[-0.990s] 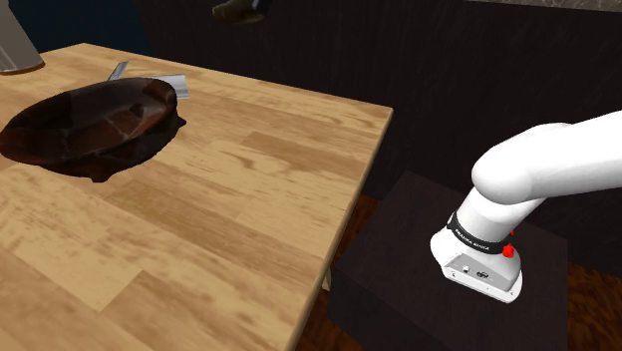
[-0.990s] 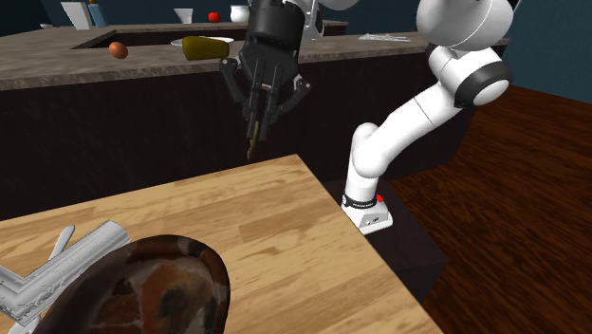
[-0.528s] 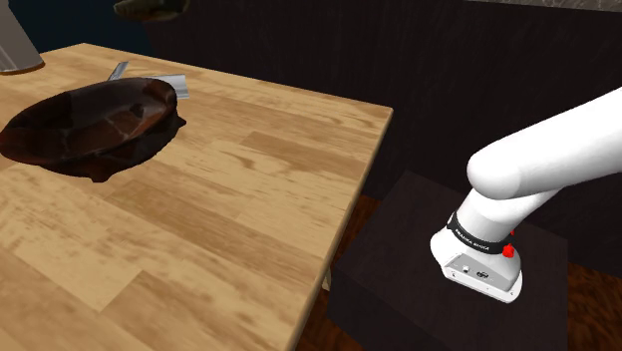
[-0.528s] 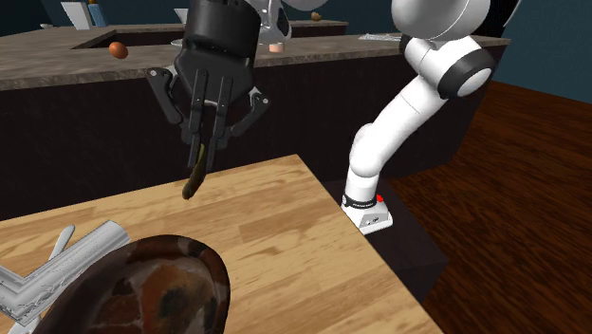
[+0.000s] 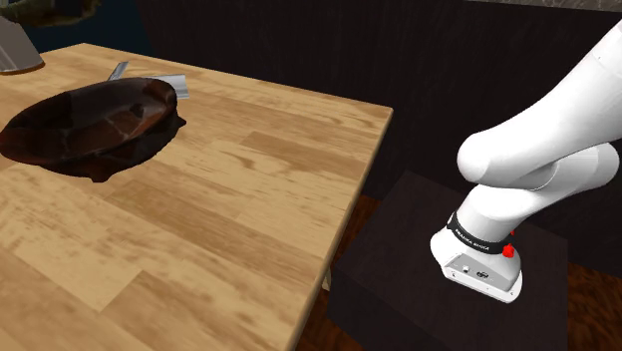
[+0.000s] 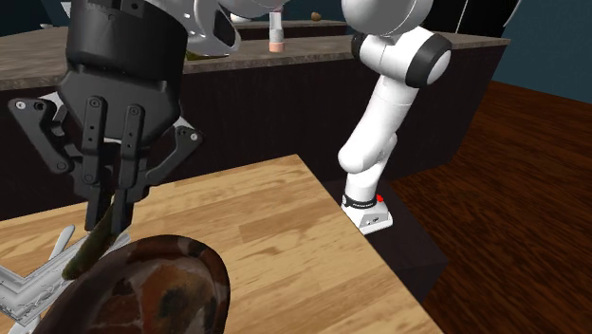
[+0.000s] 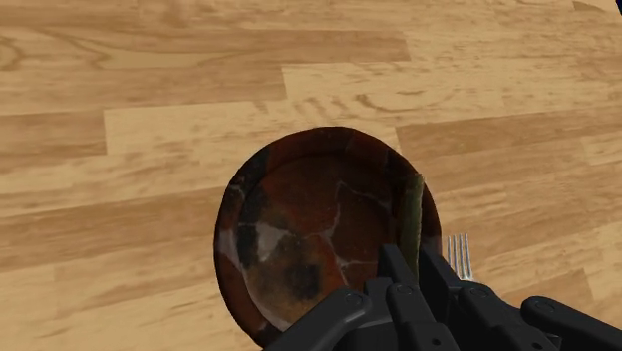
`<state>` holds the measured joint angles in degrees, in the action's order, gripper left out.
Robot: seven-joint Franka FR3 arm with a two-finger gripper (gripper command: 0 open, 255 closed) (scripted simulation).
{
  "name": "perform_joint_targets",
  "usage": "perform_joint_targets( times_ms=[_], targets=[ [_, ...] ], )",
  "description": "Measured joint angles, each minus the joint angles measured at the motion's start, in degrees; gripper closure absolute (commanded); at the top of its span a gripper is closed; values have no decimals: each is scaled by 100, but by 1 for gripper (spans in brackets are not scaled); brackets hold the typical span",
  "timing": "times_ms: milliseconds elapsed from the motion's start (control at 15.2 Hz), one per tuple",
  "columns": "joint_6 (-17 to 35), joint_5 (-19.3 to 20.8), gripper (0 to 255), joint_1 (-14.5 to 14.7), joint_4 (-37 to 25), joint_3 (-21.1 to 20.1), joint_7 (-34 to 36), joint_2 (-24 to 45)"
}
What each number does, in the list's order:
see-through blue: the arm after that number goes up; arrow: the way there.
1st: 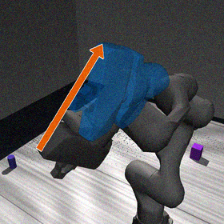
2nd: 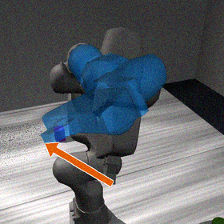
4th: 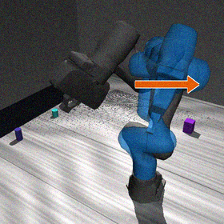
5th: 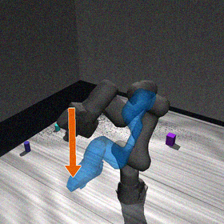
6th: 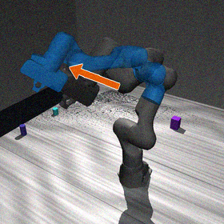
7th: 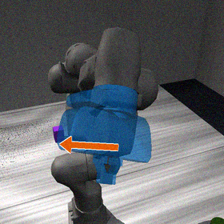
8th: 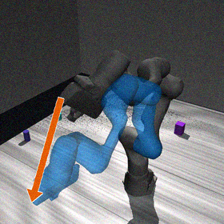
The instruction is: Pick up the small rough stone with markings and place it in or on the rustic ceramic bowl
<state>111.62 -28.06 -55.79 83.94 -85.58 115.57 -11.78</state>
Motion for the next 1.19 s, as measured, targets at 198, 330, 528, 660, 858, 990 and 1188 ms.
perform_joint_targets(
  times_ms=[198, 330, 528, 660, 858, 990, 1188],
  targets=[
    [193, -47, 255, 47, 166, 17, -62, 3],
    [351, -91, 255, 226, 372, 176, -138, -12],
    [564, -223, 255, 596, 700, 530, -257, -102],
    [681, -277, 255, 671, 849, 588, -319, -130],
    [905, -423, 255, 896, 1171, 785, -456, -221],
    [983, -460, 255, 934, 1271, 814, -505, -233],
    [1007, -468, 255, 939, 1298, 815, -517, -235]
  ],
)
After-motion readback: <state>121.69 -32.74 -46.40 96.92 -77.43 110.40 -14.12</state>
